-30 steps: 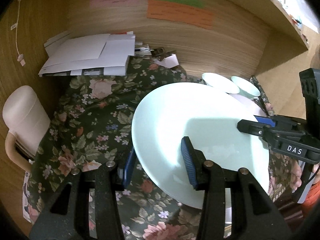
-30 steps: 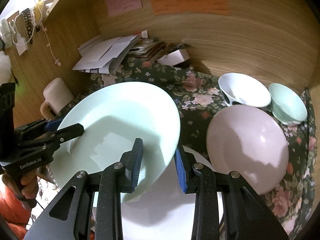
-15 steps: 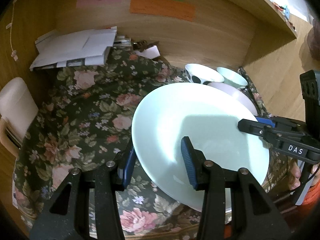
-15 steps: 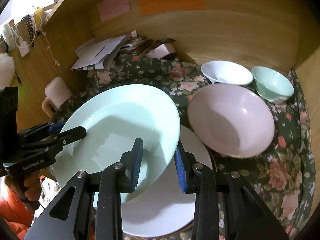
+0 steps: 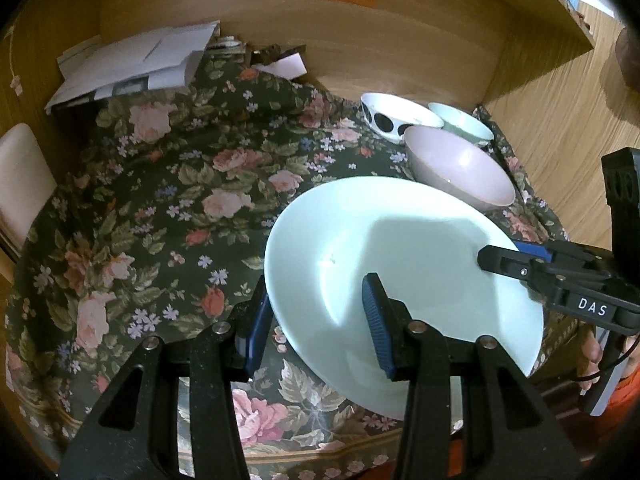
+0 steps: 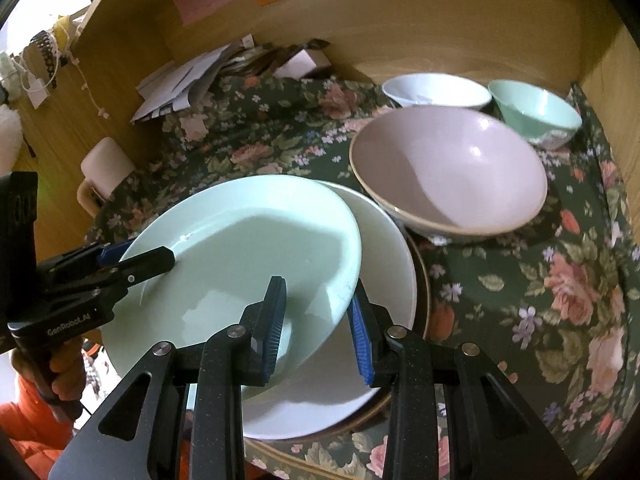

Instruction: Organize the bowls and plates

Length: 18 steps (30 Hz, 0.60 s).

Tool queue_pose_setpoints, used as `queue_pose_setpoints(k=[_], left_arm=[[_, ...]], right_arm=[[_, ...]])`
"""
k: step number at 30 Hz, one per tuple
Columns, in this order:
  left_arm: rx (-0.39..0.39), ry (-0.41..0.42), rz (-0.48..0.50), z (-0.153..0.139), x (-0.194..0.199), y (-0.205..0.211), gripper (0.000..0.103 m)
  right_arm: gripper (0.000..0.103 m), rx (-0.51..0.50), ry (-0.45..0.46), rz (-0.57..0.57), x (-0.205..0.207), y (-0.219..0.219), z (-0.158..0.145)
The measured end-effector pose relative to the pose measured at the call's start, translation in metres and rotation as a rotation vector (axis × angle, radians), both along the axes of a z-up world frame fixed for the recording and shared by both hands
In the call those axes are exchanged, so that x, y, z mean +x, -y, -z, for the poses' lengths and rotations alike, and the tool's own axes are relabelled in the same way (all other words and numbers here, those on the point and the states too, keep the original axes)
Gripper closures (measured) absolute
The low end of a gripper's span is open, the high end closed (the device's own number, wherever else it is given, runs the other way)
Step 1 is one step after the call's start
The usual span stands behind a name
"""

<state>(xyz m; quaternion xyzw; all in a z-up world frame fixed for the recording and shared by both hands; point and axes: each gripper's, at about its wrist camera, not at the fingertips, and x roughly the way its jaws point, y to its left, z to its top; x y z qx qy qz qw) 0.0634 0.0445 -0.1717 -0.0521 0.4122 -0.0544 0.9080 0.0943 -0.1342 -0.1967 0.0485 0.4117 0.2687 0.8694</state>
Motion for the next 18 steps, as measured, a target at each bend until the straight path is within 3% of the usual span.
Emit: queue_pose_setpoints(k=[18], left_arm=[[-0.008,-0.070,0.005,0.024,0.019,0.010,0.059]], right_arm=[[0.075,0.004,-0.042,0.020,0.002,0.009,0.014]])
